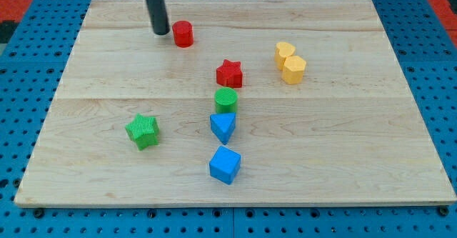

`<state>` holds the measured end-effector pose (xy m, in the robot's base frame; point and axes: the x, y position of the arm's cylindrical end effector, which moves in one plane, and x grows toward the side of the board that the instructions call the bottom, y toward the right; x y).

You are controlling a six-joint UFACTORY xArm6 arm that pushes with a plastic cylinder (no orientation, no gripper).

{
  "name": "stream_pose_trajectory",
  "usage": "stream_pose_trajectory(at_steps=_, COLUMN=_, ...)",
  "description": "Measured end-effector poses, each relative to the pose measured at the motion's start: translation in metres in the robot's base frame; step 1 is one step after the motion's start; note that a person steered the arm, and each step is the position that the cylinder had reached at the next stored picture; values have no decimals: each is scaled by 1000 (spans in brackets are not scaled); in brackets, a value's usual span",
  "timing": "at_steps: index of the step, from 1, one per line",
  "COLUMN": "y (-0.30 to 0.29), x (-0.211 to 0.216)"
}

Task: Push the green star closer to the red circle

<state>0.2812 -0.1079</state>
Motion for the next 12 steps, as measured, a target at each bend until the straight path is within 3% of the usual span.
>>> stream_pose_trajectory(at_steps=1, y=63, x=16)
stream_pose_trajectory(at_steps=2, y=75, x=27)
stream_pose_trajectory(at_steps=3, y=75, x=36)
stream_pose_trajectory(at_steps=4, y=3, x=30)
stream_pose_trajectory(at_steps=5, y=-73, x=121)
stream_pose_trajectory(at_steps=6, y=-83, x=253)
stream_pose_trajectory(at_steps=7, y=-71, x=312)
stream_pose_trajectory(at_steps=9, y=-27, x=242)
stream_pose_trajectory(at_steps=11, y=19, x=227)
stream_pose_trajectory(at_steps=12, y=14, x=156)
